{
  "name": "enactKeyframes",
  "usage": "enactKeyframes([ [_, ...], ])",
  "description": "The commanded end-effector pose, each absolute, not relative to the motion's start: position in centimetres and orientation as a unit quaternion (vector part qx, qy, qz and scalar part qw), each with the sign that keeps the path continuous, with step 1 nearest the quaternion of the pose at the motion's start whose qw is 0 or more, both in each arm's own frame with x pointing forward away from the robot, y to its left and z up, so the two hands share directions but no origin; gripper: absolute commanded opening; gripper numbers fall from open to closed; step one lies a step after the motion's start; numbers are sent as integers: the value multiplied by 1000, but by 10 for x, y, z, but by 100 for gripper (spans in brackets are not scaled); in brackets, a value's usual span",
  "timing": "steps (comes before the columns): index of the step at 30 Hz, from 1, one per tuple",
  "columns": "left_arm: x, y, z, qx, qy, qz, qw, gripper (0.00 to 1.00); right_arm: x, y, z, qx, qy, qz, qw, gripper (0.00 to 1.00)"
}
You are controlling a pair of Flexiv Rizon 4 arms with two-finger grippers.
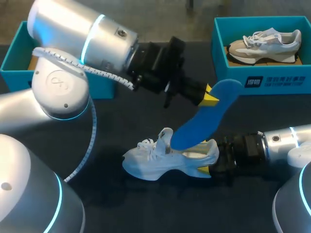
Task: Take the shoe out of the shoebox, open the shoe tongue, remove and reinsert the insole, then place the shoe into the shoebox
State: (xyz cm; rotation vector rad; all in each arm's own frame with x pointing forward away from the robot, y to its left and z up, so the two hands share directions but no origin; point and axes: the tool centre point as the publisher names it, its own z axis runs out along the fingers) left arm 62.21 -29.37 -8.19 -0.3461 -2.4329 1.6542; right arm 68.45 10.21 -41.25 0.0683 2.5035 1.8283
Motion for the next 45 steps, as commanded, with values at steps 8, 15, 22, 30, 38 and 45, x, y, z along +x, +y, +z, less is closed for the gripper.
enactKeyframes([
  [8, 623, -278, -77, -89, -789, 599, 105, 0, 682, 102, -413, 23, 808, 589, 21, 0],
  [15, 618, -269, -45, -95, -771, 620, 110, 0, 682, 102, -413, 23, 808, 589, 21, 0],
  [22, 613, -265, -23, -118, -756, 631, 127, 0, 682, 102, -413, 23, 808, 589, 21, 0],
  [30, 615, -259, 5, -105, -719, 668, 159, 0, 682, 102, -413, 23, 808, 589, 21, 0],
  [38, 612, -247, 18, -70, -712, 677, 171, 0, 682, 102, -413, 23, 808, 589, 21, 0],
  [45, 604, -231, 35, -63, -703, 677, 207, 0, 682, 102, -413, 23, 808, 589, 21, 0],
])
